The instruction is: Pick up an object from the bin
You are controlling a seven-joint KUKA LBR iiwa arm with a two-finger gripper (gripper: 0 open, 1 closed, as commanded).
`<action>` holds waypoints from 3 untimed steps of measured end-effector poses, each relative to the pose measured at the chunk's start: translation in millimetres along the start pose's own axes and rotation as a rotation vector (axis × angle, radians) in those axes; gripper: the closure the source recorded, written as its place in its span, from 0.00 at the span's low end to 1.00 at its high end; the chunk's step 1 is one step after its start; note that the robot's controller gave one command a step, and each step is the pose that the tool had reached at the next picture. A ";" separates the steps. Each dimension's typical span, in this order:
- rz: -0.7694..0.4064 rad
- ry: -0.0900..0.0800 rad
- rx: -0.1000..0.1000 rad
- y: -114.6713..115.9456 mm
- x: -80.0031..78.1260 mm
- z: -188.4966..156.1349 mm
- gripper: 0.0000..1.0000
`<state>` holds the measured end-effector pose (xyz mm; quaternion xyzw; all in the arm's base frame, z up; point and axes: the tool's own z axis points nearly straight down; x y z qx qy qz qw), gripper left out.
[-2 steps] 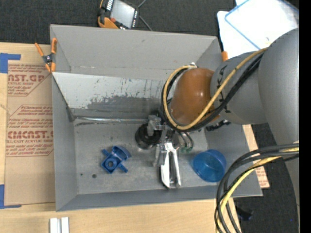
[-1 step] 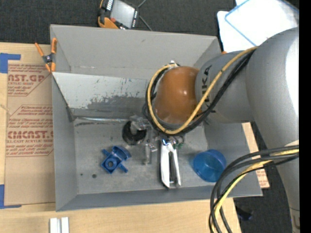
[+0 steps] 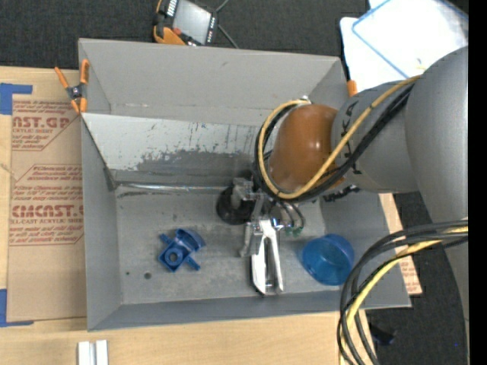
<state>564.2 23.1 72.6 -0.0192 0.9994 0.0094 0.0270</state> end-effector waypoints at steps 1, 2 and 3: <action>-0.232 -0.039 -0.006 52.8 -10.5 -4.8 1.00; -0.232 -0.039 -0.006 52.7 -10.5 -4.8 1.00; -0.234 -0.020 -0.005 52.2 -2.8 -84.3 1.00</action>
Offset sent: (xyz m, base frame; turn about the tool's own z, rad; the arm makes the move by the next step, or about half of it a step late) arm 0.0000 0.0000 0.0000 0.0000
